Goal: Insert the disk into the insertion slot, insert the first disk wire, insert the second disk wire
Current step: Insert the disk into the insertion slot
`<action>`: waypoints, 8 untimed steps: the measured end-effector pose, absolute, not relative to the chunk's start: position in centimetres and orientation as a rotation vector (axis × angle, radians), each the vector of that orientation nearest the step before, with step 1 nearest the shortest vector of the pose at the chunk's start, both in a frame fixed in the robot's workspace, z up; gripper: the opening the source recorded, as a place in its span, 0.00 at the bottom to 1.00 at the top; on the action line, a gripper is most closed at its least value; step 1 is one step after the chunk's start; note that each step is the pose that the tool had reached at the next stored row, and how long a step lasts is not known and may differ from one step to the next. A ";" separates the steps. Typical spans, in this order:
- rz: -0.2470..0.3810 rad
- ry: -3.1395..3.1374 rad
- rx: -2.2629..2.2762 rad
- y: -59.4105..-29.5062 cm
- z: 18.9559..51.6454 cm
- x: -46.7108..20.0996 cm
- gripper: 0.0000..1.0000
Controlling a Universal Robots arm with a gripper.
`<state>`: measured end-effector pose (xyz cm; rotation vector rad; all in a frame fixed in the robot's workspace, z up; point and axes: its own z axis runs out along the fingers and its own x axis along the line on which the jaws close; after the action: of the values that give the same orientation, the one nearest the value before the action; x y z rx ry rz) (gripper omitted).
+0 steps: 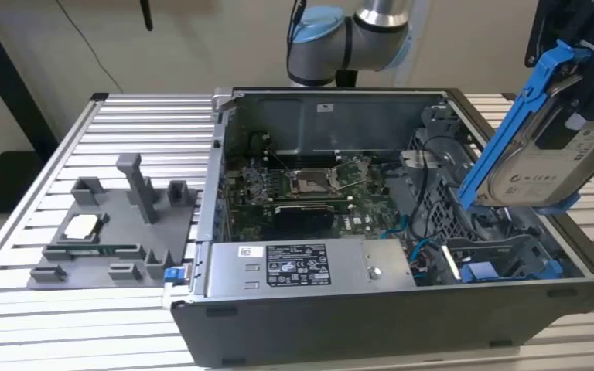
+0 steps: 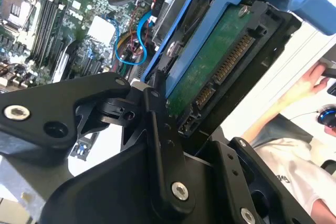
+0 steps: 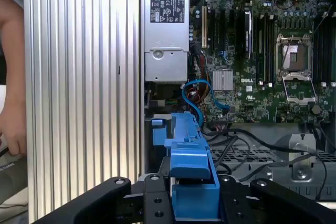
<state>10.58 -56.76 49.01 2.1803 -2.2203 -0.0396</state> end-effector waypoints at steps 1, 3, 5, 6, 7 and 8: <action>-0.039 -2.220 2.180 -56.8 48.9 10.6 0.33; -0.040 -2.221 2.181 -56.8 48.7 10.6 0.33; -0.041 -2.223 2.183 -56.8 48.5 10.6 0.33; -0.041 -2.224 2.184 -56.8 48.4 10.6 0.33; -0.043 -2.225 2.186 -56.8 48.3 10.6 0.33; -0.045 -2.226 2.188 -56.8 48.2 10.6 0.33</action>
<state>10.58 -56.77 48.23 2.1876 -2.2263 -0.0447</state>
